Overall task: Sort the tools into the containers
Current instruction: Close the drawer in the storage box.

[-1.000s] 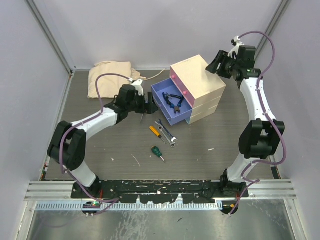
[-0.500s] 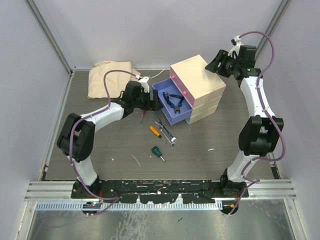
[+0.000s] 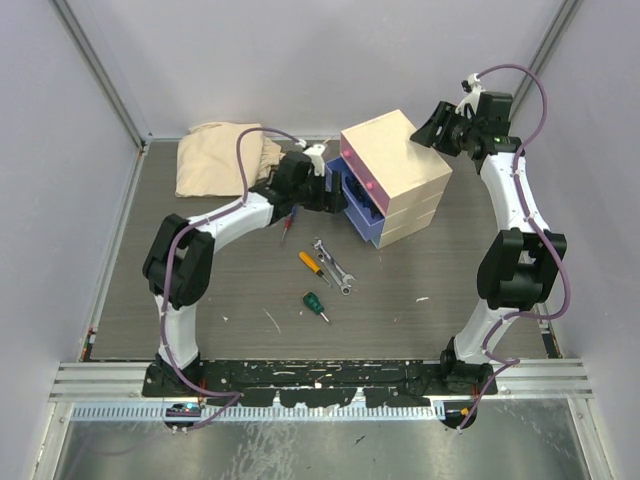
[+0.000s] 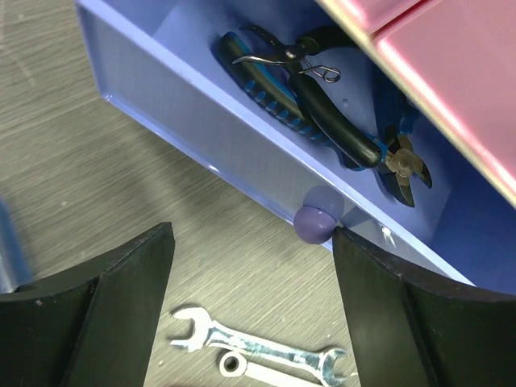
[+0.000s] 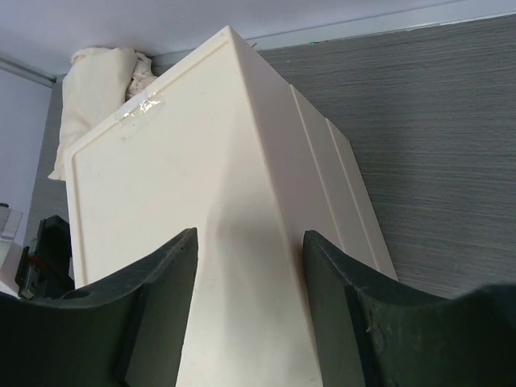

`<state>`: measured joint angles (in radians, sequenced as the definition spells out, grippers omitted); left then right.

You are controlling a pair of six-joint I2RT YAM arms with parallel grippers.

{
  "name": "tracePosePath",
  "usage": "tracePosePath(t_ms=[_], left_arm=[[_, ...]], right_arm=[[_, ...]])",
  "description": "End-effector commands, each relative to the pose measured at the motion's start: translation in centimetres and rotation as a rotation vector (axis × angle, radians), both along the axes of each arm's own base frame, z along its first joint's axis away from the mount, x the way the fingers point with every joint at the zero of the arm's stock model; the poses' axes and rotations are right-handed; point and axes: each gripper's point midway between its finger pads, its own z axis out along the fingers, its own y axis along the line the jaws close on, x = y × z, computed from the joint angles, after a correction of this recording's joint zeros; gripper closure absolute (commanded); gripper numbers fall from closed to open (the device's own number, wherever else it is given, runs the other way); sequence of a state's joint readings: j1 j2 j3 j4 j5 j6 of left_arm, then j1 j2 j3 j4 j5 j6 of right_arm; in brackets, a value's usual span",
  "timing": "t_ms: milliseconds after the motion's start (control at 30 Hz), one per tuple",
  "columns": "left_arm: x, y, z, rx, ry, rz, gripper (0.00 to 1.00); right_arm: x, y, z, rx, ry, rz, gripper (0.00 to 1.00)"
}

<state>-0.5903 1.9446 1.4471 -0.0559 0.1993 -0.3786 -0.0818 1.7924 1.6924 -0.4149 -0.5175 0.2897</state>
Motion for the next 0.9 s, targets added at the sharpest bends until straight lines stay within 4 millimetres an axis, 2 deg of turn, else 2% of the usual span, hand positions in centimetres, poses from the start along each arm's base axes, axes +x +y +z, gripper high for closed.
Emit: tracePosePath(t_ms=[0,167,367,467,633,800,867], left_arm=[[1.5,-5.0,5.6,-0.124,-0.141,-0.028,0.18],[2.1,-7.0,6.4,-0.137,-0.162,-0.019,0.17],[3.0,-8.3,6.7,-0.149,-0.165,-0.003,0.14],[2.8,-8.5,6.6,-0.144,-0.158,-0.011,0.14],[1.2,-7.2,6.6,-0.124,-0.176,-0.03,0.14],[-1.6,-4.6,6.5,-0.083,-0.197,-0.055,0.15],[-2.9,-3.4,7.2,-0.081,-0.217,-0.06,0.15]], right_arm=[[-2.0,3.0,0.1,0.07,0.049,0.105,0.41],[-2.3,3.3,-0.4,0.075,0.062,0.111,0.41],[-2.5,3.5,-0.4,0.08,0.063,0.113,0.41],[-2.6,3.2,-0.1,0.061,0.051,0.098,0.41],[-2.4,1.8,1.5,0.011,0.002,0.015,0.41],[-2.6,-0.5,3.9,-0.063,-0.072,-0.116,0.41],[-2.9,-1.5,5.3,-0.091,-0.119,-0.173,0.41]])
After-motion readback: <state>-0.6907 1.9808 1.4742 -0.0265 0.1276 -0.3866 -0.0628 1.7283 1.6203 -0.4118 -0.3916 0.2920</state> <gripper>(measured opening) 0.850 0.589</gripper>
